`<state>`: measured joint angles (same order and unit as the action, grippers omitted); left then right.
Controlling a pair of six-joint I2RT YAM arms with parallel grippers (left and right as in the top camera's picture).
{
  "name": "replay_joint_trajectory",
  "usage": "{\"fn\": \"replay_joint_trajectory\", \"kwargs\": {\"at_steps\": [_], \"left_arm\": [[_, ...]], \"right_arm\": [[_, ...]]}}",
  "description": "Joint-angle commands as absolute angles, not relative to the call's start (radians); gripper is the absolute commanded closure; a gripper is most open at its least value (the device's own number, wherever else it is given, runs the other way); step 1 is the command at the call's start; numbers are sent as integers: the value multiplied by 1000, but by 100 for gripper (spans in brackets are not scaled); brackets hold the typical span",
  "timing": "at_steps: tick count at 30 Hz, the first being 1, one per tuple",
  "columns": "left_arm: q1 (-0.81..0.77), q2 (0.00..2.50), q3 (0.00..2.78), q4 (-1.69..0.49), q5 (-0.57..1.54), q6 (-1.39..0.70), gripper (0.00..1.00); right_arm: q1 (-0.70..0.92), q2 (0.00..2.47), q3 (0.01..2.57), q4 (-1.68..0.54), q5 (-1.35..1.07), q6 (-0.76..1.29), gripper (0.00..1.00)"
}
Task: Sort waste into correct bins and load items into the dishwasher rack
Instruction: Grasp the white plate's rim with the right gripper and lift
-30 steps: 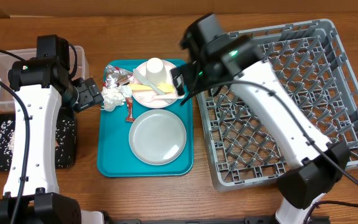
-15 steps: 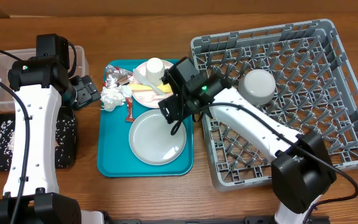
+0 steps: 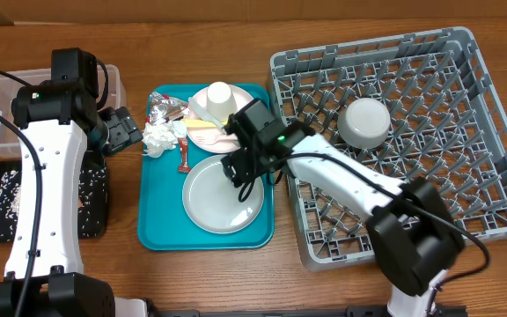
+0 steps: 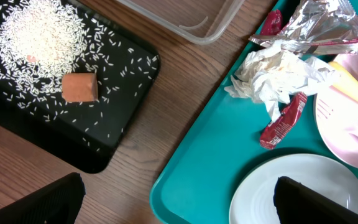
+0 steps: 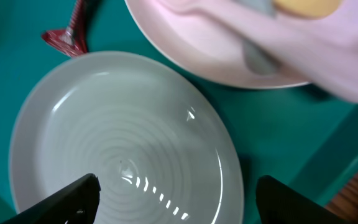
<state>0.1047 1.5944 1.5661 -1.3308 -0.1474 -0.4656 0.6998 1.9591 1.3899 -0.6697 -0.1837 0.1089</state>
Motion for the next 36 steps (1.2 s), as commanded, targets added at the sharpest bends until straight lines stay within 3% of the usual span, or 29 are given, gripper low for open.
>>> {"fn": "replay_joint_trajectory", "kwargs": {"at_steps": [1, 10, 23, 36], "left_arm": [[106, 1593, 1587, -1328, -163, -479, 0], [106, 1593, 1587, -1327, -163, -479, 0], [106, 1593, 1587, -1320, -163, -479, 0], [106, 1593, 1587, -1307, -159, -479, 0]], "right_arm": [[718, 2006, 1387, -663, -192, 139, 18], [734, 2023, 1387, -665, -149, 138, 22], [735, 2022, 1540, -789, -80, 125, 22], [731, 2117, 1559, -776, 7, 70, 21]]}}
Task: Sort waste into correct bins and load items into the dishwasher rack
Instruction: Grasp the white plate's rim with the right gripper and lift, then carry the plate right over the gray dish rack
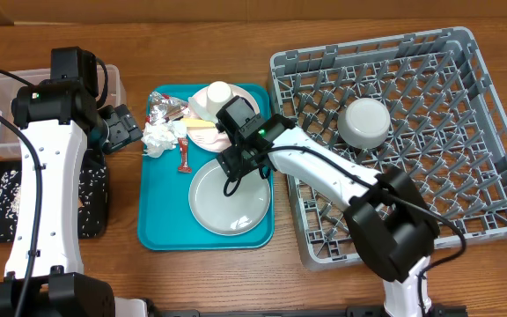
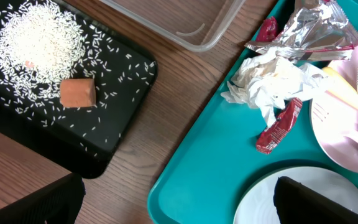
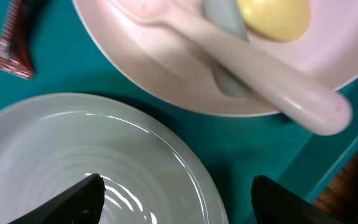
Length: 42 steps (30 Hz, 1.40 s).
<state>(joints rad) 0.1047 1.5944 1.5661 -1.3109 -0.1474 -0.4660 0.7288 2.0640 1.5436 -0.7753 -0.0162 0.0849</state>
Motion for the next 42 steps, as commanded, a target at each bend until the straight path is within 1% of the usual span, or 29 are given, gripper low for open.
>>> {"fn": "replay_joint_trajectory", "kwargs": {"at_steps": [1, 5, 9, 11, 12, 16, 19, 21, 27, 33, 39, 42], "left_arm": [[106, 1593, 1587, -1307, -159, -479, 0], [106, 1593, 1587, -1307, -159, -479, 0], [106, 1593, 1587, -1307, -159, -479, 0], [106, 1593, 1587, -1306, -159, -479, 0], [106, 1593, 1587, -1306, -159, -479, 0], [106, 1593, 1587, -1305, -159, -480, 0], [106, 1593, 1587, -1305, -159, -479, 0], [106, 1593, 1587, -1305, -159, -480, 0], [106, 1593, 1587, -1305, -159, -479, 0], [106, 1593, 1587, -1305, -159, -479, 0], [106, 1593, 1587, -1308, -157, -479, 0], [106, 1593, 1587, -1308, -156, -479, 0]], "right_arm": [[731, 2125, 1559, -776, 7, 70, 22], [731, 2152, 1559, -777, 7, 70, 23], [732, 2155, 1559, -782, 7, 72, 35], [732, 2155, 1559, -783, 7, 78, 45], [732, 2155, 1559, -785, 6, 80, 53], [732, 2155, 1583, -817, -1, 86, 76], [732, 2155, 1631, -865, -1, 96, 90], [732, 2155, 1668, -894, -1, 108, 96], [729, 2154, 1815, -1016, -1, 117, 96], [726, 2139, 1994, -1195, 14, 100, 96], [697, 2079, 2115, -1358, 167, 112, 96], [659, 2020, 2139, -1403, 275, 175, 96]]}}
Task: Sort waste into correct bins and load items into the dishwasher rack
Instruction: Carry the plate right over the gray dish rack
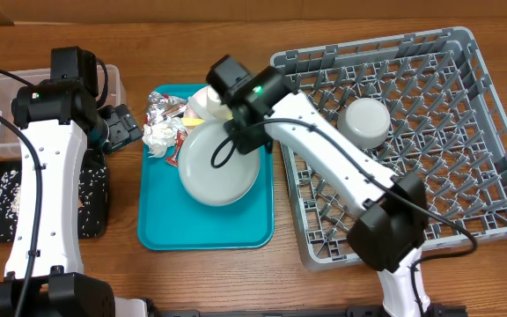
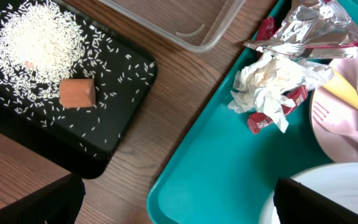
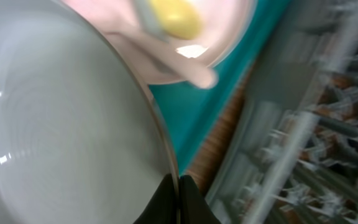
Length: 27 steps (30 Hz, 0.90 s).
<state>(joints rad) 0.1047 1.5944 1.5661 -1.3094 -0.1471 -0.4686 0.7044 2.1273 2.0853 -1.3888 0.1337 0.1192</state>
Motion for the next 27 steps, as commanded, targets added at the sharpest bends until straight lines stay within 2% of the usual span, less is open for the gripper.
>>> {"fn": "replay_joint_trajectory", "kwargs": {"at_steps": [1, 9, 16, 21, 27], "left_arm": [[105, 1593, 1587, -1308, -156, -480, 0], [104, 1593, 1587, -1308, -137, -479, 0], [104, 1593, 1587, -1304, -133, -479, 0], [104, 1593, 1587, -1288, -120, -480, 0], [104, 1593, 1587, -1269, -77, -480, 0]], "right_arm": [[640, 1996, 2139, -1410, 302, 191, 96], [375, 1832, 2139, -1495, 340, 214, 96], [134, 1797, 2138, -1577, 416, 250, 96], [29, 1797, 2132, -1626, 532, 371, 96], [-47, 1797, 2132, -1575, 494, 371, 96]]}}
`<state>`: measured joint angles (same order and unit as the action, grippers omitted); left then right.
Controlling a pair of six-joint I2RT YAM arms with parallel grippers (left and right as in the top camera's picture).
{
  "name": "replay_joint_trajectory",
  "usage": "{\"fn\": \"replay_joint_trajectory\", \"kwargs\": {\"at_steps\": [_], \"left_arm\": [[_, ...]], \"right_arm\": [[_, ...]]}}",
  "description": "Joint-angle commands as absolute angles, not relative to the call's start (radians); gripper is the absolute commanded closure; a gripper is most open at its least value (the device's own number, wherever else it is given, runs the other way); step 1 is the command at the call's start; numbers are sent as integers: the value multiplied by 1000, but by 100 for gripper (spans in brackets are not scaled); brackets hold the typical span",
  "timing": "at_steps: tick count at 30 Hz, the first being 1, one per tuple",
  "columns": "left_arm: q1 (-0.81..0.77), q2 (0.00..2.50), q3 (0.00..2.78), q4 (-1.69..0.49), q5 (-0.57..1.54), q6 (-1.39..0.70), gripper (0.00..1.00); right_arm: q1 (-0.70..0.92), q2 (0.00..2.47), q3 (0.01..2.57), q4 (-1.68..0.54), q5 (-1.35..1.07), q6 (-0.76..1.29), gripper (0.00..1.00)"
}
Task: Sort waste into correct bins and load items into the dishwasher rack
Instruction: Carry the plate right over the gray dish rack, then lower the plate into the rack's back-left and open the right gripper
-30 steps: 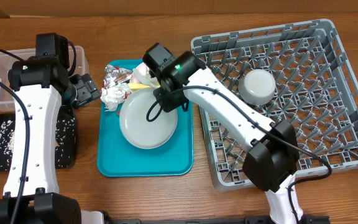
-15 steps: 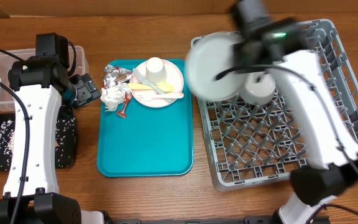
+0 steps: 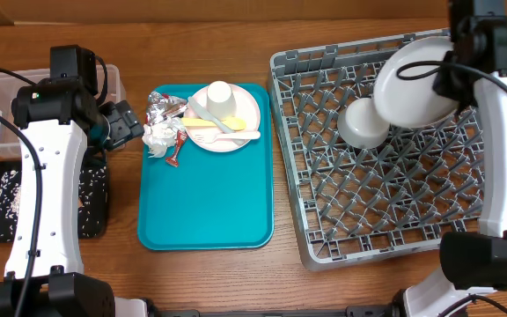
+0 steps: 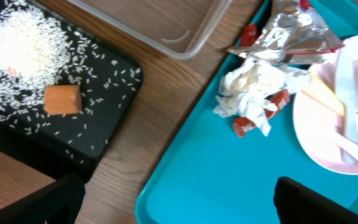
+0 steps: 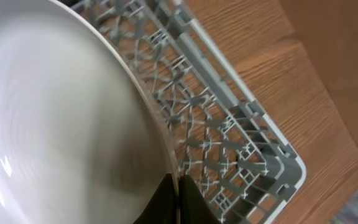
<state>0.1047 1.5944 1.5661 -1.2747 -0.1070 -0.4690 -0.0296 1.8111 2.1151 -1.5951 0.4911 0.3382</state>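
My right gripper (image 5: pixel 178 186) is shut on the rim of the white plate (image 3: pixel 416 79), which it holds tilted above the far right part of the grey dishwasher rack (image 3: pixel 394 207). An upturned white bowl (image 3: pixel 364 123) sits in the rack beside the plate. On the teal tray (image 3: pixel 205 211) lie a pink plate (image 3: pixel 240 119) with a white cup (image 3: pixel 220 95) and utensils, crumpled foil (image 4: pixel 291 37), a white napkin (image 4: pixel 253 87) and a red wrapper (image 4: pixel 244 124). My left gripper (image 4: pixel 179 202) hangs open over the tray's left edge, holding nothing.
A clear plastic bin stands at the far left. In front of it lies a black tray (image 4: pixel 98 137) with scattered rice and an orange block (image 4: pixel 62 99). Wooden table shows between the tray and the rack.
My right gripper has carried the white plate from above the teal tray to above the rack's far right part. The left gripper has shifted slightly and stays open.
My right gripper stood open over the white plate lying on the tray, then open at the plate's far rim. Later it was shut on the rim with the plate lifted and tilted above the tray. Now the plate hangs over the rack. The left arm hardly moved.
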Motion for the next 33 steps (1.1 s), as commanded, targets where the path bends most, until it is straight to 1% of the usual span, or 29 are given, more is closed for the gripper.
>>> {"fn": "replay_joint_trajectory", "kwargs": {"at_steps": [1, 4, 7, 18, 30, 33], "left_arm": [[104, 1593, 1587, -1268, -77, -480, 0], [104, 1593, 1587, -1267, -77, -480, 0], [104, 1593, 1587, -1267, -77, -480, 0], [104, 1593, 1587, -1267, -77, -480, 0], [104, 1593, 1587, -1269, -77, -479, 0], [104, 1593, 1587, -1271, -76, -480, 0]], "right_arm": [[-49, 1797, 2132, -1563, 453, 361, 96], [-46, 1797, 2126, -1527, 318, 270, 96], [-25, 1797, 2099, -1475, 256, 214, 96], [82, 1797, 1899, -1213, 273, 147, 96], [249, 1797, 1737, -1078, 559, 153, 96], [265, 1798, 1705, -1046, 580, 152, 96]]}}
